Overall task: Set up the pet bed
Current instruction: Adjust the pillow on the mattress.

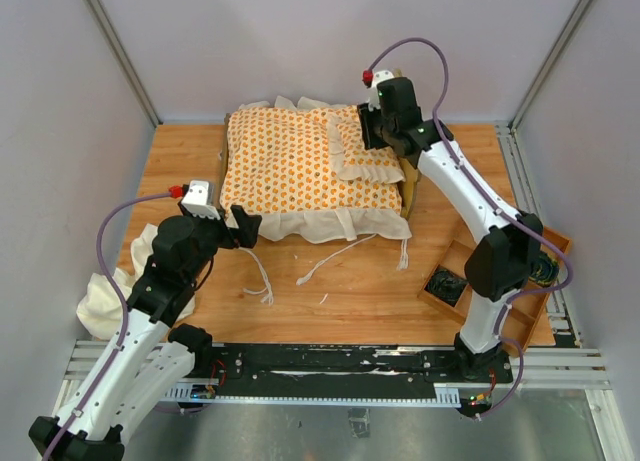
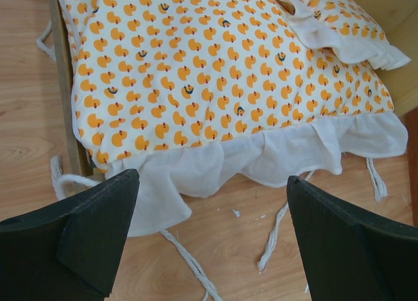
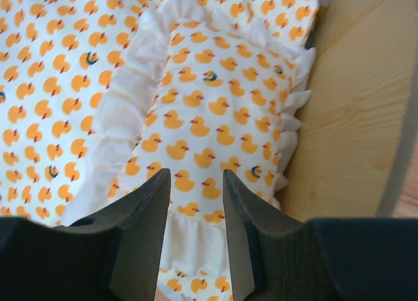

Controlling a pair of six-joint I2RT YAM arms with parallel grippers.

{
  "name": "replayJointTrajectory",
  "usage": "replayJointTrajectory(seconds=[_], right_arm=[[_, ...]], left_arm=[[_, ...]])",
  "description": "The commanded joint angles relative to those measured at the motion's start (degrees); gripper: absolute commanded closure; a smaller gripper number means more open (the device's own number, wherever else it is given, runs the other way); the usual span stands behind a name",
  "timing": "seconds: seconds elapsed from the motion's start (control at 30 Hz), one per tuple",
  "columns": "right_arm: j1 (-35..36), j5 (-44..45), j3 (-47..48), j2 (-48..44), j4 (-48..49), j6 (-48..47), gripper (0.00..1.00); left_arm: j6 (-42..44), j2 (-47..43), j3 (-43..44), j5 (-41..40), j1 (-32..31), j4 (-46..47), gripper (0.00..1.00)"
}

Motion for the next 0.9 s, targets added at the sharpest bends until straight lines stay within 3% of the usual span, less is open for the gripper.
replayJointTrajectory(seconds=[0.0, 0.37, 0.57, 0.87], right_arm=[[2.34, -4.95, -7.55, -1.34, 1.91, 3.68, 0.62], [3.45, -2.7, -11.28, 3.04, 5.18, 4.37, 0.65], [3.45, -2.38, -12.36, 0.2, 5.12, 4.08, 0.65], [3.55, -6.54, -16.08, -11.56, 1.7, 4.28, 0.44]], left_arm=[[0.16, -0.01, -0.5, 0.44, -0.33, 1.53, 0.01], [0.26, 0.31, -0.5, 0.61, -0.28, 1.59, 0.01], [-0.47, 0.47, -0.41, -0.31, -0.32, 0.93, 0.01], [-10.82, 1.49, 2.18, -8.81, -0.29, -1.04, 0.01]])
